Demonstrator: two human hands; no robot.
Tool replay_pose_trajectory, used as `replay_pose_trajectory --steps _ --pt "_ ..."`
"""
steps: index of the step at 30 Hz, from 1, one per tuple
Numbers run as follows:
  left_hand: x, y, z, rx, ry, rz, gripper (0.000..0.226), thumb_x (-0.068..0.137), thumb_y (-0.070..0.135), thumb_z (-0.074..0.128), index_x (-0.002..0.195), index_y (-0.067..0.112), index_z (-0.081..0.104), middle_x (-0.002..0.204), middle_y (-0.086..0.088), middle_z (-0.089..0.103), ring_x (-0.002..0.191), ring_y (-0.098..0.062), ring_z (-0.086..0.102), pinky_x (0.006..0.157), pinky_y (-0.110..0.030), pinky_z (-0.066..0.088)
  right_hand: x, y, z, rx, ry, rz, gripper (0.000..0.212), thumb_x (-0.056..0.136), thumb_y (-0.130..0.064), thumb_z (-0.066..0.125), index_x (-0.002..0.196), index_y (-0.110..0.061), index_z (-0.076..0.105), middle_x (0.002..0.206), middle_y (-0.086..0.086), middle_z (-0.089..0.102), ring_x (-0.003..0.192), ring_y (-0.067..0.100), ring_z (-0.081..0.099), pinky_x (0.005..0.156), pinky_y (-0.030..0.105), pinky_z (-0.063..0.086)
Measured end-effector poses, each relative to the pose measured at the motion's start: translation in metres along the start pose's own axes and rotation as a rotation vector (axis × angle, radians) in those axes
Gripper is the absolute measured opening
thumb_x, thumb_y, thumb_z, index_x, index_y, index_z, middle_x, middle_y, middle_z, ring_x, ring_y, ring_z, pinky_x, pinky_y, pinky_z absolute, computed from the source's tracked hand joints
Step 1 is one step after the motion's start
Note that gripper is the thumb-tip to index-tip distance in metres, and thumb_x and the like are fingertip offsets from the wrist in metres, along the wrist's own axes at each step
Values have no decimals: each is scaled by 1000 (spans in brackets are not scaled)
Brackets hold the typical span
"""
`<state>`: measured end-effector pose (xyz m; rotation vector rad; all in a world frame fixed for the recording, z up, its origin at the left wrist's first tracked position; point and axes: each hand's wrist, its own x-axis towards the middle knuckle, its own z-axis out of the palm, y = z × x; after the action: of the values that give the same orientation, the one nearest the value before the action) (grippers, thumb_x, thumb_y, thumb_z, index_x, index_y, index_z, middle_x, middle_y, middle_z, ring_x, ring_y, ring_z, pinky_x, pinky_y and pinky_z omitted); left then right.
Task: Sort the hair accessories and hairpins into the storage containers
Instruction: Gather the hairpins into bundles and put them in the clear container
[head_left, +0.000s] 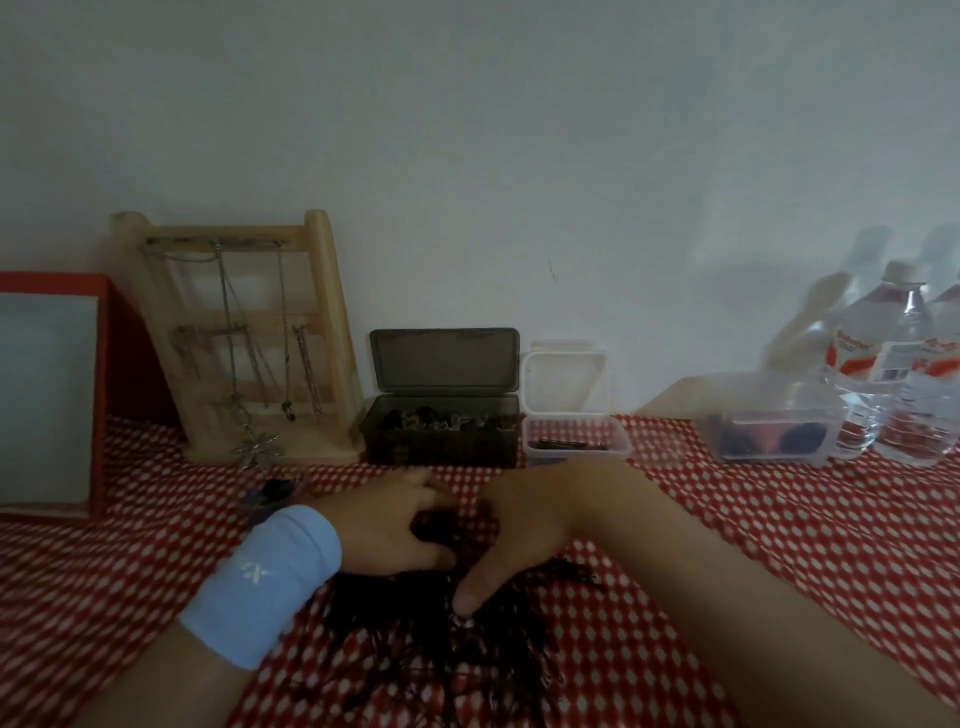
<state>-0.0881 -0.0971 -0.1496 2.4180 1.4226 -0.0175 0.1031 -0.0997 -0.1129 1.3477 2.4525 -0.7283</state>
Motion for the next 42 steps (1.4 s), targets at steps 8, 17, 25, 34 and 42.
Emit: replay_pose_trajectory --steps 8,17,25,34,42 --pt "-6 -2 -6 -38 11 15 29 88 45 65 111 30 72 105 9 61 98 -9 58 93 -32 48 3 -9 9 -173 63 63 68 78 -53 78 130 -17 56 129 1 61 107 16 58 80 24 41" --pt "-6 3 4 -5 44 22 64 77 63 68 132 33 55 132 12 47 120 -9 46 104 -29 41 -2 3 -3 -138 106 175 62 73 -75 66 113 -28 64 115 -7 65 102 15 61 90 31 47" --pt "0 0 9 -25 110 64 46 82 63 59 119 36 63 118 13 52 111 -6 47 101 -32 43 -6 -7 7 -234 -85 220 85 65 -64 82 134 -24 54 123 -4 59 114 19 56 98 33 46" --pt "10 5 7 -54 133 156 34 81 50 69 110 32 69 103 23 54 97 1 53 91 -22 47 -6 0 0 -151 61 71 69 74 -57 80 132 -28 57 126 -6 61 114 16 58 92 25 42" --pt "6 -10 19 -191 227 181 33 81 50 72 112 39 69 110 26 58 105 9 50 95 -11 37 9 12 8 -300 232 32 64 80 -41 79 136 -21 53 129 2 58 113 22 58 89 29 46"
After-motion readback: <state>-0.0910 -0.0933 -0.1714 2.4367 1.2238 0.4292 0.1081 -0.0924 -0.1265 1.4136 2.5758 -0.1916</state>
